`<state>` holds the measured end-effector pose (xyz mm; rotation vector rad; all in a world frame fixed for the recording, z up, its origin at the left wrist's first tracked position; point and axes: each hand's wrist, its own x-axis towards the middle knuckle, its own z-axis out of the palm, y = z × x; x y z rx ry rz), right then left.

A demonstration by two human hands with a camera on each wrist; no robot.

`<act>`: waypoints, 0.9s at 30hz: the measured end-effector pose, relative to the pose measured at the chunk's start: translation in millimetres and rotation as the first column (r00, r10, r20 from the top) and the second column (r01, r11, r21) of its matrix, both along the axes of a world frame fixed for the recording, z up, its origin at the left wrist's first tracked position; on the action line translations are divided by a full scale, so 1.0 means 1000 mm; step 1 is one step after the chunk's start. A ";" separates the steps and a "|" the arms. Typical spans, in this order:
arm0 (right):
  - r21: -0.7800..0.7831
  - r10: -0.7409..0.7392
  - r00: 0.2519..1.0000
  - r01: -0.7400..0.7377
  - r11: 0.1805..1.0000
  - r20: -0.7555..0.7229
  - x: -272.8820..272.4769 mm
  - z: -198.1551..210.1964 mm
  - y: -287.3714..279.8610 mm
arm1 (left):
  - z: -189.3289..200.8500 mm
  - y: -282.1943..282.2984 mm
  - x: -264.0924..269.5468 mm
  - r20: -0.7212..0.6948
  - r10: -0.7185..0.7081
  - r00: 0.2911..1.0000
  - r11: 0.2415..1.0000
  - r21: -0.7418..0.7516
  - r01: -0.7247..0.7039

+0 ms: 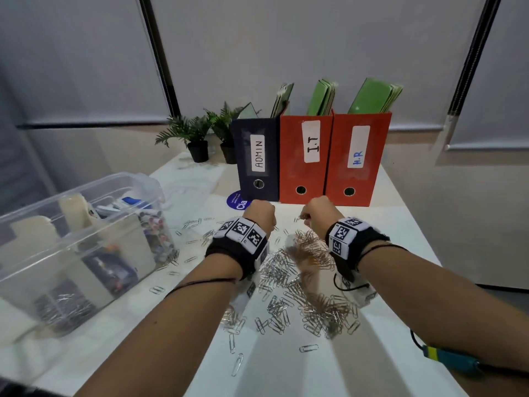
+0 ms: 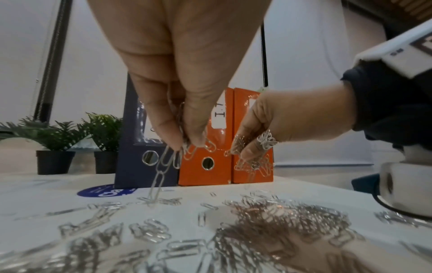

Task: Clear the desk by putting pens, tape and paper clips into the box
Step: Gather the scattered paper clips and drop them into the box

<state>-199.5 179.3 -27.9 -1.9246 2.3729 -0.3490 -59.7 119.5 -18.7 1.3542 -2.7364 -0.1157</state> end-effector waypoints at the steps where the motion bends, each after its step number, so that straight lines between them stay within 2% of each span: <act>1: -0.017 0.006 0.999 -0.005 1.000 0.032 0.005 0.007 -0.001 | 0.005 -0.001 0.006 -0.025 0.007 1.000 1.000 -0.007 -0.007; 4: -0.117 0.056 0.994 -0.044 0.992 0.095 0.027 0.030 -0.003 | 0.018 0.003 0.029 -0.057 0.018 0.998 0.998 -0.051 -0.021; 7: -0.171 0.165 0.984 -0.151 0.974 0.065 0.056 0.050 -0.009 | 0.040 0.007 0.065 -0.121 0.059 0.991 0.994 -0.085 -0.070; 14: -0.246 0.413 0.910 -0.391 0.887 0.041 0.157 0.091 -0.030 | 0.094 0.022 0.182 -0.339 0.288 0.895 0.932 -0.118 -0.344; 17: -0.286 0.514 0.855 -0.479 0.830 0.061 0.211 0.108 -0.037 | 0.107 0.025 0.234 -0.351 0.429 0.832 0.868 -0.094 -0.487; 21: -0.336 0.614 0.784 -0.556 0.760 0.090 0.280 0.124 -0.044 | 0.114 0.023 0.297 -0.340 0.601 0.723 0.743 -0.096 -0.663; 24: -0.301 0.646 0.757 -0.596 0.745 0.099 0.326 0.123 -0.053 | 0.108 0.016 0.332 -0.272 0.707 0.652 0.656 -0.092 -0.749; 27: -0.243 0.656 0.746 -0.619 0.747 0.116 0.356 0.116 -0.061 | 0.099 0.010 0.354 -0.255 0.758 0.601 0.609 -0.053 -0.791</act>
